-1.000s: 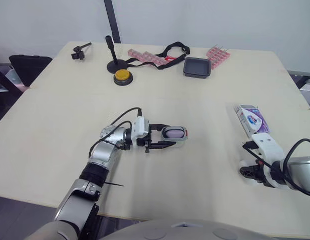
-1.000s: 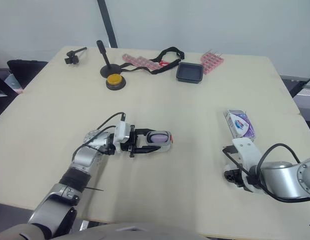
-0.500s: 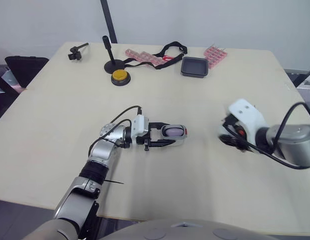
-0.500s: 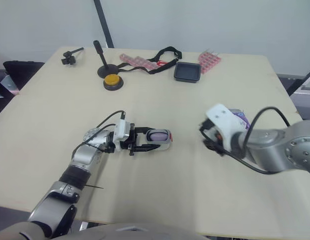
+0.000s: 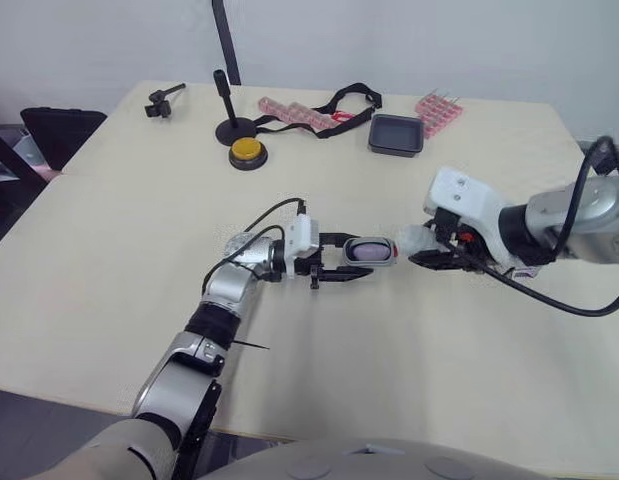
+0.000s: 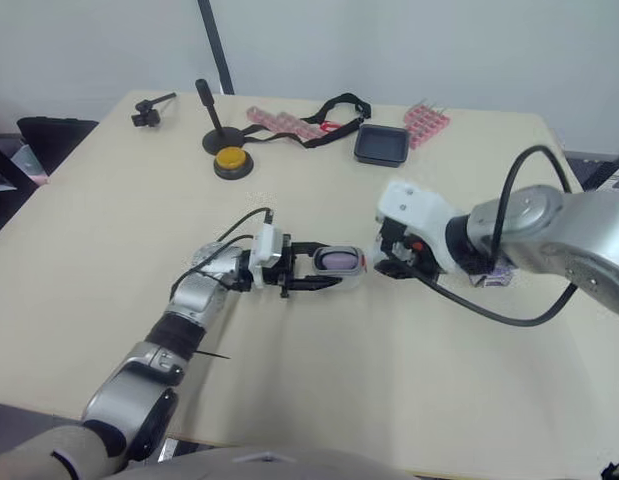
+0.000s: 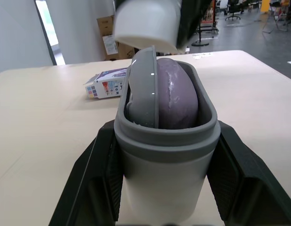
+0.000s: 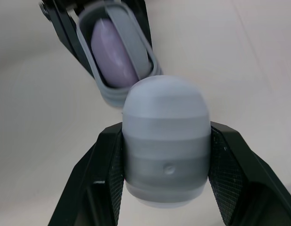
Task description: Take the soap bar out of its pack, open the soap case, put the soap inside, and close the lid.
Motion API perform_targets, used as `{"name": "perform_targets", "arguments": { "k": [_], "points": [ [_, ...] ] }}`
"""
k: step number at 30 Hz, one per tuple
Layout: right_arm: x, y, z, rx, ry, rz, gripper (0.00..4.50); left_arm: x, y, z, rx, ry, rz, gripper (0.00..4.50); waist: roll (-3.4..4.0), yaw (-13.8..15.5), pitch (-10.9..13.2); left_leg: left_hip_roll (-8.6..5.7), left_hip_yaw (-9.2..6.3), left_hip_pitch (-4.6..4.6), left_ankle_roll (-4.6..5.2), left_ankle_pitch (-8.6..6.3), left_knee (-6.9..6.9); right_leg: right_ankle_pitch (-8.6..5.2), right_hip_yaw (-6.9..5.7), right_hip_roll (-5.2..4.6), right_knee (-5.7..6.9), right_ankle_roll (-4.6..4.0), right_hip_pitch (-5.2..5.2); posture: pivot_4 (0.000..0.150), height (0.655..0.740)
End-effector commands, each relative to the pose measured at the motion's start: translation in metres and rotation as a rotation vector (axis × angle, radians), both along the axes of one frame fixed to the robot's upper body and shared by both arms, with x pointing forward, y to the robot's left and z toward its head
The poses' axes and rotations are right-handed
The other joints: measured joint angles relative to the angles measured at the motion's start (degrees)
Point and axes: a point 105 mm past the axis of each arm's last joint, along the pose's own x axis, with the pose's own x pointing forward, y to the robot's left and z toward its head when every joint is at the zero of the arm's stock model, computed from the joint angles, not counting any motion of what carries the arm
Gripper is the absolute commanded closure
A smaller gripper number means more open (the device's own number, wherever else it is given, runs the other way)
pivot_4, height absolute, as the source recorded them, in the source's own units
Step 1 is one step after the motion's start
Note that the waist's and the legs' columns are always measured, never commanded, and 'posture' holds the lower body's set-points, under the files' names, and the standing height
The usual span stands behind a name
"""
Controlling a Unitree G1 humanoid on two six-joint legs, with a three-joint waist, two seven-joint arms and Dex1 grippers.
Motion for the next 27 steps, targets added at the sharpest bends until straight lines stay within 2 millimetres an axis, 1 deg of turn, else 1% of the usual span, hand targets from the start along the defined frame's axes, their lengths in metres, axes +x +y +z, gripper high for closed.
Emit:
{"name": "perform_targets", "arguments": {
  "k": [1,9,16,20,27],
  "points": [
    [0.008,0.000,0.013,-0.030,-0.026,0.017,2.54,0.003,-0.005,0.006,-0.007,-0.053,0.005,2.60,0.00,0.06,0.00,0.00,0.00,-0.01,0.02,0.01,0.02,0.00,0.00,0.00,0.03,-0.01,-0.02,0.150,0.7395],
    [0.011,0.008,0.019,-0.136,-0.025,0.112,2.54,0.005,-0.015,-0.002,0.053,-0.051,-0.005,2.60,0.00,0.31,0.00,0.01,0.00,0.00,0.04,0.02,0.03,0.01,-0.03,0.00,0.20,-0.03,-0.02,0.150,0.7395],
    [0.004,0.023,0.020,-0.166,0.033,0.199,2.54,0.010,-0.021,0.000,0.057,-0.056,0.001,2.60,0.01,0.22,0.00,0.02,0.00,0.02,0.05,0.03,0.07,0.02,-0.02,0.00,0.31,-0.05,-0.03,0.150,0.7395],
    [-0.002,0.030,0.011,-0.193,0.047,0.252,2.54,0.011,-0.027,0.003,0.032,-0.051,0.012,2.60,0.01,0.40,0.00,0.03,0.00,0.03,0.07,0.04,0.10,0.02,-0.02,-0.01,0.35,-0.07,-0.03,0.150,0.7395],
    [-0.002,0.036,0.000,-0.192,0.090,0.245,2.54,0.011,-0.032,0.001,0.026,-0.055,0.018,2.60,0.01,0.36,0.00,0.03,0.00,0.02,0.08,0.05,0.13,0.03,-0.01,-0.01,0.42,-0.08,-0.06,0.150,0.7395]
  ]
}}
